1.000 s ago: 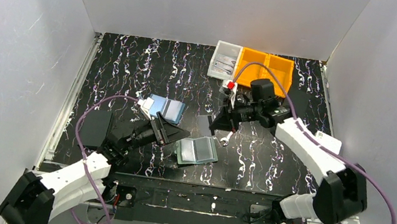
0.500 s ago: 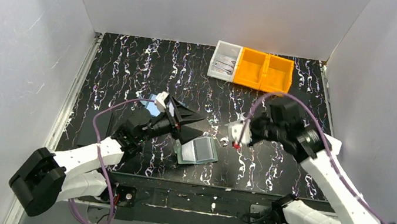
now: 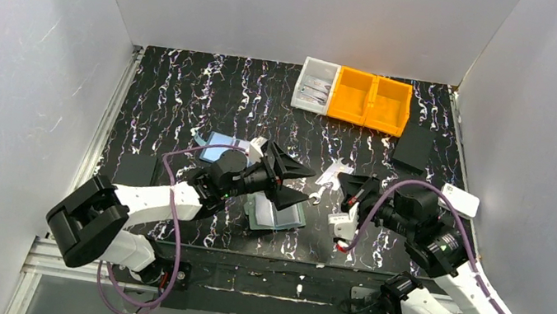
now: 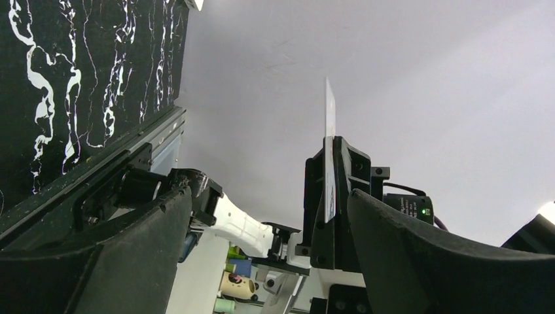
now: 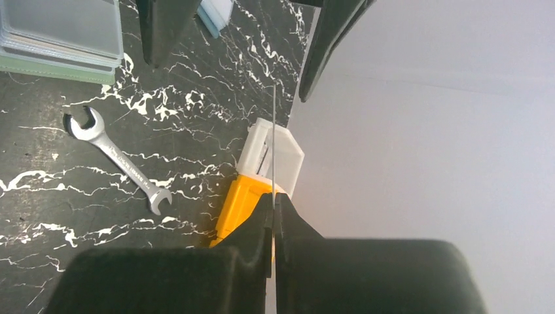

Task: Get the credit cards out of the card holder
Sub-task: Place the credit card in the storage box.

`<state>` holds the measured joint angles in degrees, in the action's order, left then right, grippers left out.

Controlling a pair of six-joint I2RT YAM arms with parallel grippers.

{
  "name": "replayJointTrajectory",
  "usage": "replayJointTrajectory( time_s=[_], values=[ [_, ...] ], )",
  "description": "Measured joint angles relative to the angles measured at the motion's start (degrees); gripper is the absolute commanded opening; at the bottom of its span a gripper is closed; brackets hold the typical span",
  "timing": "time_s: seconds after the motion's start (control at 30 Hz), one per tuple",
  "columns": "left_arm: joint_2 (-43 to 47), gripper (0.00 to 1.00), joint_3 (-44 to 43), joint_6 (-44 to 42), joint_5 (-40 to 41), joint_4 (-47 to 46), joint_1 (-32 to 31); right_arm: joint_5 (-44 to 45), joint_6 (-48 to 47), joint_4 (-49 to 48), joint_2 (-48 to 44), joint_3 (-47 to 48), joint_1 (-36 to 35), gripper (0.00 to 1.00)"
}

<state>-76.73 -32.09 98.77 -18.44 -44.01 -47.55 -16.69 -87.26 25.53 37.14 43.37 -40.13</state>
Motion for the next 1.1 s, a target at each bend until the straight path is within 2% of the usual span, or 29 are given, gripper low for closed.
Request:
replayJointTrajectory(
  time_s=[0.13, 0.23, 0.3, 0.53, 0.63, 0.7, 0.77, 0.83, 0.87, 0.93, 1.03, 1.1],
  values=[
    [-0.65, 0.81, -1.21, -0.78, -0.36, -0.06, -0.05, -0.64, -1.24, -1.7, -2.25, -2.4, -0.16, 0.01],
    [-0.65, 0.72, -1.82, -1.2, -0.67, -0.49, -0.05, -1.45, -2.77, -1.95, -3.64, -4.27, -0.44, 0.01],
    [-0.83, 0.7, -2.05, -1.27, -1.26, -0.65, -0.05, -1.92, -3.68, -2.17, -4.35, -5.53, -0.67, 0.01],
    [-5.57, 0.51, -3.66, -0.43, -4.46, -3.2, -0.6, -2.73, -4.76, -3.08, -4.57, -6.69, -1.39, 0.01],
    [-8.28, 0.4, -3.68, 0.67, -5.54, -5.72, -1.11, -2.75, -5.23, -3.45, -4.6, -6.98, -2.02, 0.01],
    [-9.74, 0.28, -3.68, 1.39, -6.18, -7.92, -1.32, -2.75, -5.69, -3.71, -4.66, -7.52, -2.52, 0.01],
    [-11.19, 0.04, -3.7, 2.31, -6.67, -11.01, -1.39, -2.7, -5.98, -3.73, -4.69, -8.01, -3.01, 0.01],
    [-12.97, 0.0, -3.7, 3.22, -7.03, -16.01, -1.4, -2.52, -6.12, -3.92, -4.75, -8.58, -3.6, 0.01],
    [-14.08, 0.0, -3.65, 3.45, -7.13, -18.93, -1.4, -2.05, -6.27, -4.08, -4.88, -8.72, -3.85, 0.04],
    [-16.53, 0.0, -3.46, 4.18, -7.36, -24.68, -1.38, -1.11, -6.2, -4.61, -5.19, -8.74, -4.07, 0.24],
    [-18.49, 0.0, -2.86, 3.46, -7.72, -30.1, -1.4, -0.66, -5.73, -3.59, -5.95, -8.76, -4.63, 0.75],
    [-18.54, 0.0, -2.18, 1.62, -7.91, -32.24, -1.35, -0.6, -4.9, -2.2, -6.9, -8.76, -4.99, 0.94]
  ],
)
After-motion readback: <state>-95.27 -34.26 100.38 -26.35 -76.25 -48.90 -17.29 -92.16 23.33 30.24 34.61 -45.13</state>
